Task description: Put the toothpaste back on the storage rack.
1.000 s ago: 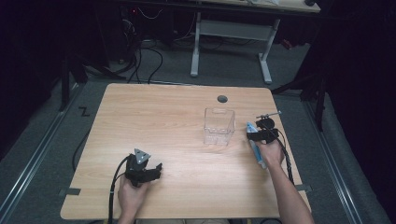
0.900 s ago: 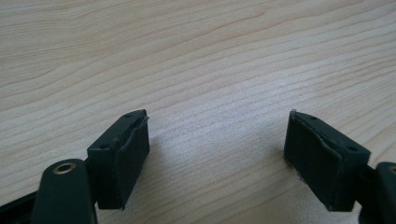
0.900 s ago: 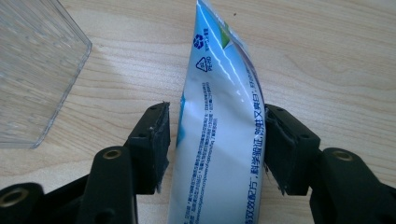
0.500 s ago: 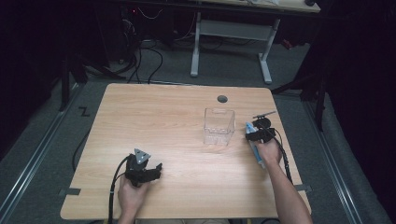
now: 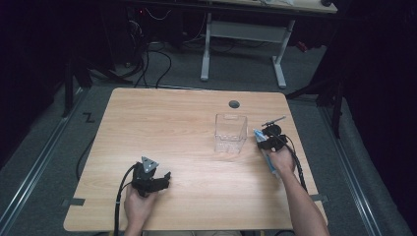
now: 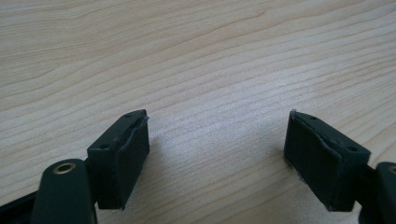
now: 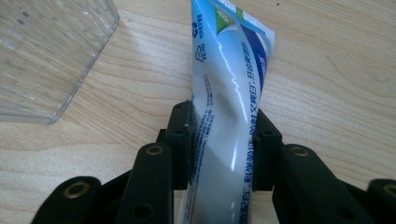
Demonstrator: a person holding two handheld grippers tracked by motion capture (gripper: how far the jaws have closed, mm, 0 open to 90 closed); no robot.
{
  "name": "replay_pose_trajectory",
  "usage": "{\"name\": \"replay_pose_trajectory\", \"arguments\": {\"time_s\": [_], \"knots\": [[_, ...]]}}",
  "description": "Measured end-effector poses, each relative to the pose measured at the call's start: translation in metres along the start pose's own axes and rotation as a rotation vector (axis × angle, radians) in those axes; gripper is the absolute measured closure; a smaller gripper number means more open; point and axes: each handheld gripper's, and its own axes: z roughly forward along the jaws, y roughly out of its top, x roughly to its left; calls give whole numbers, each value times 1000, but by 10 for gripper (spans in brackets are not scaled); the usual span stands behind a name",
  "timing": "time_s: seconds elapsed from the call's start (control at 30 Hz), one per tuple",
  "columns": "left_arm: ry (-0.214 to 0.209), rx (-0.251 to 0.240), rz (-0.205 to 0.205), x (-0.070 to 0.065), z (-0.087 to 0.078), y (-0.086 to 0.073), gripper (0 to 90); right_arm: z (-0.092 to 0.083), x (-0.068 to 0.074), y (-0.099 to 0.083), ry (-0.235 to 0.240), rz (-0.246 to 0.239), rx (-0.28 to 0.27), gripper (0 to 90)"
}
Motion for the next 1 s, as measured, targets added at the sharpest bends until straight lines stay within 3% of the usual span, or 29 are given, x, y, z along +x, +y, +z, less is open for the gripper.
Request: {"name": "replay_pose_trajectory", "arguments": {"time_s": [0.37,1.0], "knots": [[0,0,0,0,0,0,227,-5,3,-3,41,-9,-2,702],[0,0,0,0,0,0,227,-33,0,-16,128,-7,-103,710]]}}
